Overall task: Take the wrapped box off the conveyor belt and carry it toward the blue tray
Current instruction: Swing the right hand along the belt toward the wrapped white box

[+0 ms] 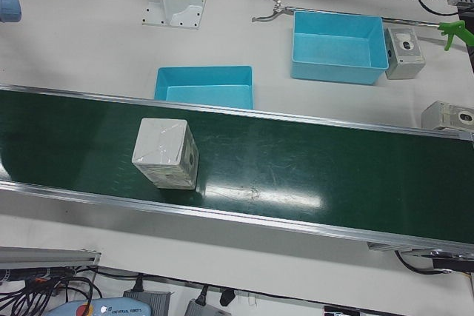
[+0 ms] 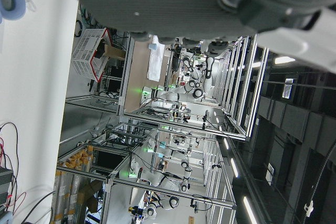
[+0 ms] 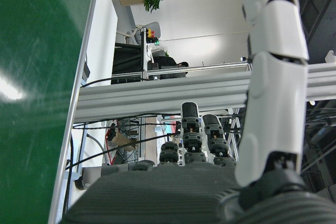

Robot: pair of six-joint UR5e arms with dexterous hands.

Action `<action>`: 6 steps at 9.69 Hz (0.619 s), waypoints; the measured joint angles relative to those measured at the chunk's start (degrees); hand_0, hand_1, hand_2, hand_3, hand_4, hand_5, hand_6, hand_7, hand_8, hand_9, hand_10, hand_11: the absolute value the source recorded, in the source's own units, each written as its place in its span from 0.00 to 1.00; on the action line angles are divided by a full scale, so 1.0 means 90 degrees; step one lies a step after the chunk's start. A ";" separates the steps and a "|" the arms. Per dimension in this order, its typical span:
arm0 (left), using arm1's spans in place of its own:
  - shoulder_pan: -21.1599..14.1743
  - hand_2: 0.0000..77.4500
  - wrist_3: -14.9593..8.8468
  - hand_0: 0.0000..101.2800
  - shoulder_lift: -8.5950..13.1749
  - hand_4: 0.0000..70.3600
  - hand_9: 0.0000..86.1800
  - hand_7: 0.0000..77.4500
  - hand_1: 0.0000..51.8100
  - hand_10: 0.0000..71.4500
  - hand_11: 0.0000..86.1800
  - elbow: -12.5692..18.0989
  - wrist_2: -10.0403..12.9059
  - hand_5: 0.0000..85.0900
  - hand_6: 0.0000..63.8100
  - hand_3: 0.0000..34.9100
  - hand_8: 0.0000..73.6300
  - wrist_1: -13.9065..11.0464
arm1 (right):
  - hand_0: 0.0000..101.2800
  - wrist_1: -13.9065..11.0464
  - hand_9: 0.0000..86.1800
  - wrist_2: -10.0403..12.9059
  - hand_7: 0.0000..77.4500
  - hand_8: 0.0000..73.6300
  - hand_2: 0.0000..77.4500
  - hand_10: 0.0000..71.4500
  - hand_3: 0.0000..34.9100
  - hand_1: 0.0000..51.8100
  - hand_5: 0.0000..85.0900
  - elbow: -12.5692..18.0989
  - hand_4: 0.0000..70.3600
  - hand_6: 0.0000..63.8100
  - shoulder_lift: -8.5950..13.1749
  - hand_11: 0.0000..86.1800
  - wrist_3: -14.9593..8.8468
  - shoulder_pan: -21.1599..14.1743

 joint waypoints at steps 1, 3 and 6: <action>0.0000 0.01 0.0000 0.00 0.0000 0.01 0.00 0.01 0.00 0.01 0.00 0.0000 0.0000 0.01 0.00 0.00 0.01 0.0000 | 0.47 0.0014 0.08 0.0067 0.24 0.06 0.23 0.00 0.00 0.28 0.17 -0.0013 0.15 0.13 0.0051 0.01 -0.0054 -0.0134; 0.0000 0.01 0.0000 0.00 0.0000 0.00 0.00 0.01 0.00 0.00 0.00 0.0000 0.0000 0.01 0.01 0.00 0.01 0.0000 | 0.45 0.0029 0.08 0.0187 0.26 0.06 0.11 0.00 0.00 0.18 0.15 -0.0039 0.15 0.12 0.0093 0.01 -0.0142 -0.0290; 0.0000 0.01 0.0000 0.00 0.0000 0.01 0.00 0.01 0.00 0.01 0.01 0.0000 0.0000 0.01 0.01 0.00 0.01 0.0000 | 0.45 0.0035 0.08 0.0400 0.26 0.04 0.11 0.00 0.00 0.18 0.13 -0.0053 0.15 0.12 0.0209 0.01 -0.0173 -0.0389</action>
